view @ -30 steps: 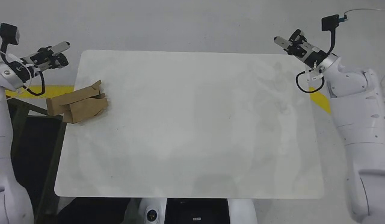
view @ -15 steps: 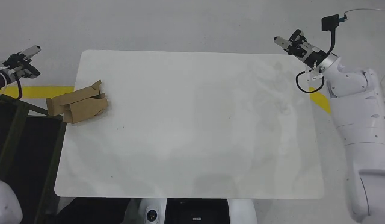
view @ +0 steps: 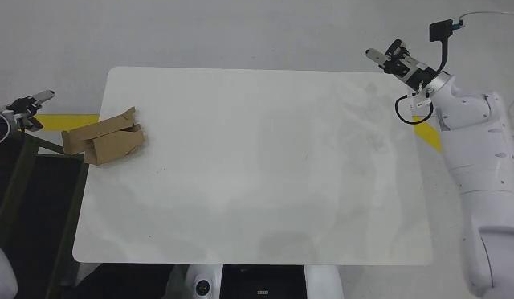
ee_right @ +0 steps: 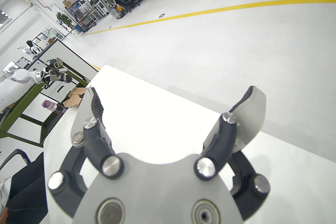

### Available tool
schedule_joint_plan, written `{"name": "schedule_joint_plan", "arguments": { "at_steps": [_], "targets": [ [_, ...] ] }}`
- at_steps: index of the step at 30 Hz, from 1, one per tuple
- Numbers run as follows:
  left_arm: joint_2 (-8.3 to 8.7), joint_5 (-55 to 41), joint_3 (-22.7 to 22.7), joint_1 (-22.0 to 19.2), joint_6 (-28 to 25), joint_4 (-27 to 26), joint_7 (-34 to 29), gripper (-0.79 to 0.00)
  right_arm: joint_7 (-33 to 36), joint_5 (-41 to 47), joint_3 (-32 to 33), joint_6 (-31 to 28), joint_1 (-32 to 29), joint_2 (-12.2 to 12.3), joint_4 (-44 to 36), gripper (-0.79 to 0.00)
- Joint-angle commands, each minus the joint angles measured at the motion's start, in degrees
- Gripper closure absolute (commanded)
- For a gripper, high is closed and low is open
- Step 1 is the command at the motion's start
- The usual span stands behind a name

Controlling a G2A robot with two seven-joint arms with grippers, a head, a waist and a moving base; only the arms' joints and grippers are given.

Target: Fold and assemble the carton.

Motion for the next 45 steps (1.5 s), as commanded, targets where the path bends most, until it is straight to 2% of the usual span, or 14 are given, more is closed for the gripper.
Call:
{"name": "schedule_joint_plan", "arguments": {
  "at_steps": [1,5,8,14,25,27,28,30,32,45],
  "targets": [
    [0.09,0.9,0.7,-0.4,-0.4,1.5,-1.8,-0.785,0.0,0.0,0.0,0.0,0.0,0.0,0.0,-0.785],
    [0.20,1.0,2.5,-1.7,-2.3,3.5,-8.3,-0.785,0.0,0.0,0.0,0.0,0.0,0.0,0.0,-0.785],
    [0.58,2.2,3.4,-2.7,-3.4,5.1,-10.7,-0.785,0.0,0.0,0.0,0.0,0.0,0.0,0.0,-0.785],
    [1.10,4.1,4.9,-4.4,-4.2,8.3,-10.9,-0.785,0.0,0.0,0.0,0.0,0.0,0.0,0.0,-0.785],
    [-0.09,3.0,8.5,-5.9,-5.0,12.2,-10.7,-0.785,0.0,0.0,0.0,0.0,0.0,0.0,0.0,-0.785],
    [-0.20,2.9,9.0,-6.1,-5.1,12.6,-10.7,-0.366,0.0,0.0,0.0,0.0,0.0,0.0,0.0,-0.785],
    [-0.26,2.8,9.2,-6.3,-5.2,12.7,-10.6,-0.252,0.0,0.0,0.0,0.0,0.0,0.0,0.0,-0.785],
    [-0.39,2.3,9.5,-6.5,-5.5,13.0,-10.6,-0.092,0.0,0.0,0.0,0.0,0.0,0.0,0.0,-0.785],
    [-0.41,2.2,9.8,-6.7,-5.6,13.2,-10.1,0.000,0.0,0.0,0.0,0.0,0.0,0.0,0.0,-0.785],
    [-0.13,-2.8,9.4,-7.9,-6.8,14.2,-8.5,0.000,0.0,0.0,0.0,0.0,0.0,0.0,0.0,-0.785]
  ]
}}
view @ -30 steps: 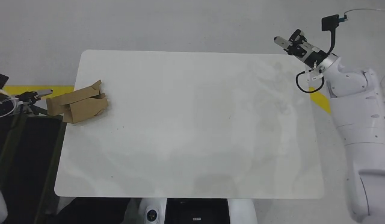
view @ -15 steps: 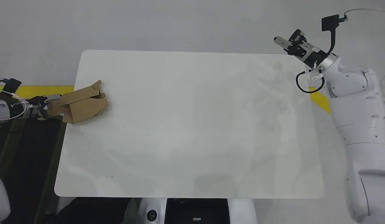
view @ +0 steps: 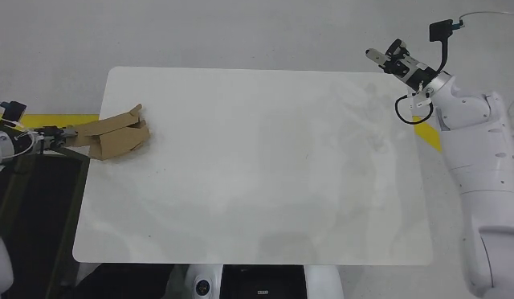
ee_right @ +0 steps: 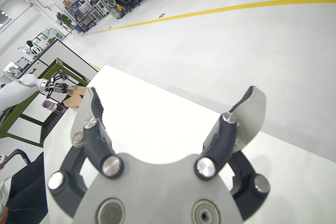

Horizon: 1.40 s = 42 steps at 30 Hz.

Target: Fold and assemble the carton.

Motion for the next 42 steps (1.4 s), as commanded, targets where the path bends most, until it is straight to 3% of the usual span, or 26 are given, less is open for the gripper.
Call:
{"name": "schedule_joint_plan", "arguments": {
  "at_steps": [1,10,19,29,35,42],
  "targets": [
    [0.28,-1.4,-0.6,-0.5,-0.7,-0.5,0.4,0.000,0.0,0.0,0.0,0.0,0.0,0.0,0.0,-0.785],
    [0.76,-10.1,-2.8,-1.5,-6.5,-6.8,0.4,0.000,0.0,0.0,0.0,0.0,0.0,0.0,0.0,-0.785],
    [-1.55,-19.6,-0.6,-0.8,-0.9,-16.3,6.2,0.000,0.0,0.0,0.0,0.0,0.0,0.0,0.0,-0.785],
    [-5.35,-26.0,8.7,-4.7,1.3,-26.5,7.4,0.000,0.0,0.0,0.0,0.0,0.0,0.0,0.0,-0.785],
    [-8.66,-29.8,16.5,-9.3,1.8,-24.8,7.7,0.000,0.0,0.0,0.0,0.0,0.0,0.0,0.0,-0.785],
    [-13.14,-32.6,25.5,-14.5,-1.2,-21.9,6.8,0.000,0.0,0.0,0.0,0.0,0.0,0.0,0.0,-0.785]
  ]
}}
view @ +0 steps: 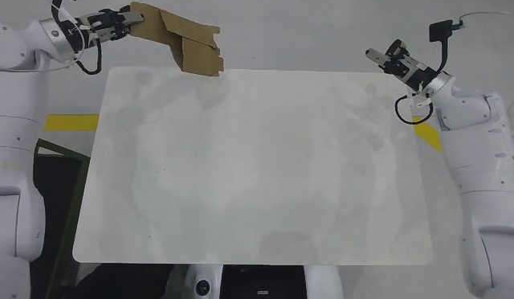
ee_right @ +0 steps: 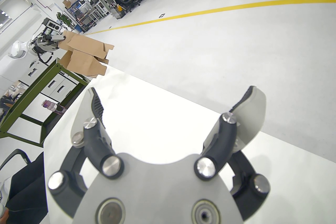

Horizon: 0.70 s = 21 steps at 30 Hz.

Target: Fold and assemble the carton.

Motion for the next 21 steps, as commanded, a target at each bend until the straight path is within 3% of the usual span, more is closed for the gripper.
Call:
{"name": "schedule_joint_plan", "arguments": {
  "at_steps": [1,9,21],
  "targets": [
    [-1.21,-1.3,2.3,-1.0,-0.8,0.3,-0.9,0.000,0.0,0.0,0.0,0.0,0.0,0.0,0.0,-0.785],
    [-4.23,-5.7,7.5,-0.1,-3.4,-2.6,-3.1,0.000,0.0,0.0,0.0,0.0,0.0,0.0,0.0,-0.785],
    [-3.90,-10.0,7.8,6.0,-3.2,-10.6,-11.0,0.000,0.0,0.0,0.0,0.0,0.0,0.0,0.0,-0.785]
  ]
}}
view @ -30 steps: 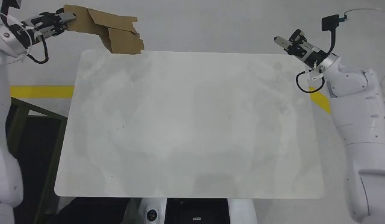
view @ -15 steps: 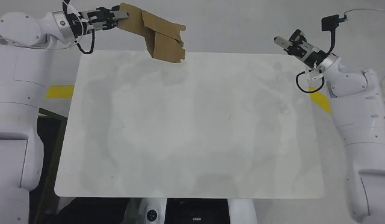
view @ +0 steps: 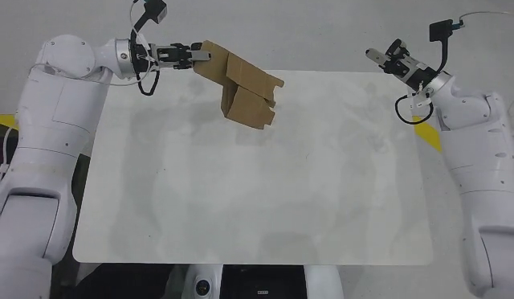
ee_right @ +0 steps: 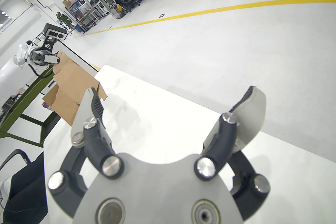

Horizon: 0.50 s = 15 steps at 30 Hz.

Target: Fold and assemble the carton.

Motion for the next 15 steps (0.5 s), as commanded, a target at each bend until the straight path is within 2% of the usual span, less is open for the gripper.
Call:
{"name": "schedule_joint_plan", "arguments": {
  "at_steps": [1,8,11,15],
  "targets": [
    [0.18,-0.8,-0.1,0.9,0.2,-1.4,-2.2,0.000,0.0,0.0,0.0,0.0,0.0,0.0,0.0,-0.785],
    [1.14,-0.7,0.0,3.7,2.0,-7.7,-5.3,0.000,0.3,1.2,-0.5,0.6,-1.0,-0.1,-1.6,-0.785],
    [1.71,-0.9,0.1,4.7,2.8,-9.9,-6.1,0.000,4.2,3.7,-1.8,-0.8,-1.3,-0.2,-3.4,-0.785],
    [2.37,-1.5,0.2,5.6,3.9,-11.7,-7.2,0.000,12.9,9.5,-6.0,-4.3,-0.6,-0.9,-4.1,-0.785]
  ]
}}
